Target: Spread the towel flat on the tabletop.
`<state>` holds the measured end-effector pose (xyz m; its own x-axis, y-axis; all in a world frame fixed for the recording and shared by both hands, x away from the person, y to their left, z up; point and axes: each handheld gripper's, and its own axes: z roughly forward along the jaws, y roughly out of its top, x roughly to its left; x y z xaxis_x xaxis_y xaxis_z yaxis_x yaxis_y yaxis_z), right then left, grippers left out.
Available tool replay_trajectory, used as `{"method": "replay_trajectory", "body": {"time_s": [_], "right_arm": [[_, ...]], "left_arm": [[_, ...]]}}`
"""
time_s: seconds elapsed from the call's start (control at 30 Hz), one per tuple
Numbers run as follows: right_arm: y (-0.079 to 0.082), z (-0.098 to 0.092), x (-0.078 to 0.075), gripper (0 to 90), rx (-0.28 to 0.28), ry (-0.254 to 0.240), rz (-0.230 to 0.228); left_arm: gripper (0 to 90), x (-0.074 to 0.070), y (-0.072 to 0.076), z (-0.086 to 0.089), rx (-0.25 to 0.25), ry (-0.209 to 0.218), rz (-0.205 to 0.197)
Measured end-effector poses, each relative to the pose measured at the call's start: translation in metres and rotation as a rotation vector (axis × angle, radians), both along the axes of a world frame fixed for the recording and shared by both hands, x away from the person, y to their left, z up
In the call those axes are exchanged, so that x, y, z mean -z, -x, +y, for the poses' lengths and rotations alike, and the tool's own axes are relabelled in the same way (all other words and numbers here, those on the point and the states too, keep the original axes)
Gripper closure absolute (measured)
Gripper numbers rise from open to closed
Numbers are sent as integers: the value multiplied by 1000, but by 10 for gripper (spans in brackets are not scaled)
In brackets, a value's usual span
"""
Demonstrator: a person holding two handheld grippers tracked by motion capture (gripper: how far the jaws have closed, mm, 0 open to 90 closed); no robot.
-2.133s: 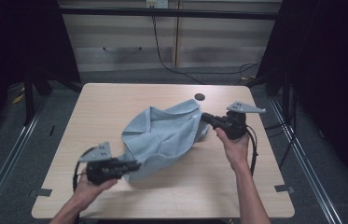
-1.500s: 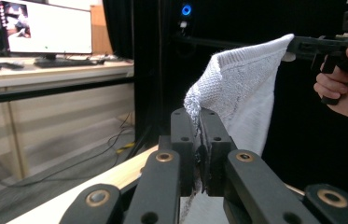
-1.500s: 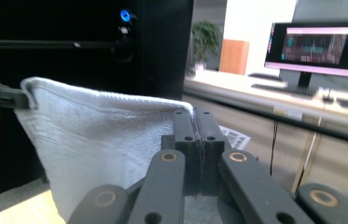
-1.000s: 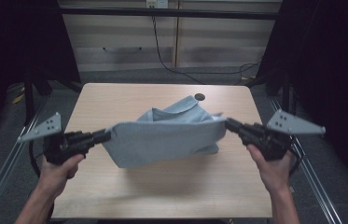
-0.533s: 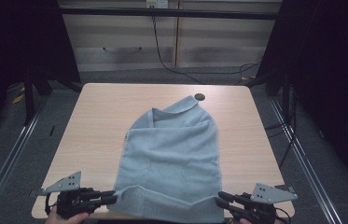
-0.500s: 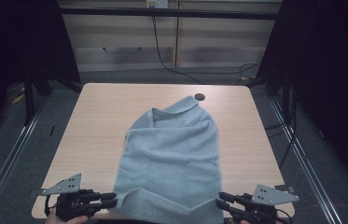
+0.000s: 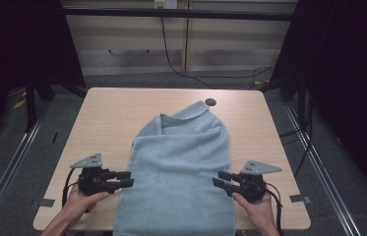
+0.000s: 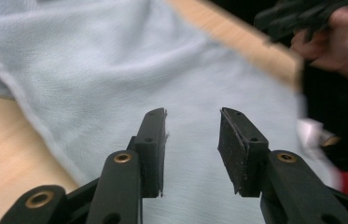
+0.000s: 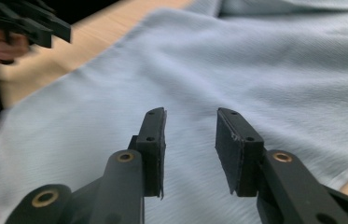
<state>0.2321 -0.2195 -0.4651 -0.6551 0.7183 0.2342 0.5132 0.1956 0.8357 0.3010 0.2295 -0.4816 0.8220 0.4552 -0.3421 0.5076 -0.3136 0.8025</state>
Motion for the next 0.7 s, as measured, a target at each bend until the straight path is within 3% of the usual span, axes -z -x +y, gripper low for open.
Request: {"method": "replay_trajectory", "body": {"time_s": [0.17, 0.23, 0.3, 0.33, 0.43, 0.53, 0.7], "right_arm": [[-38, 7, 19, 619, 50, 42, 46], [-48, 11, 27, 628, 61, 69, 69], [-54, 14, 33, 625, 74, 90, 83], [-56, 15, 36, 625, 74, 91, 92], [-51, 21, 43, 619, 61, 131, 111], [-46, 22, 43, 621, 47, 131, 117], [-24, 20, 44, 641, 19, 115, 112]], "left_arm": [[617, 10, -18, -16, 3, -70, 1], [620, 18, -24, -21, -15, -113, 7], [629, 26, -26, -24, -11, -127, 34], [638, 29, -25, -23, -7, -130, 14], [649, 27, -18, -23, 11, -150, 9], [654, 27, -5, -20, 30, -143, 9], [662, 26, 26, -14, 76, -148, 4]]}}
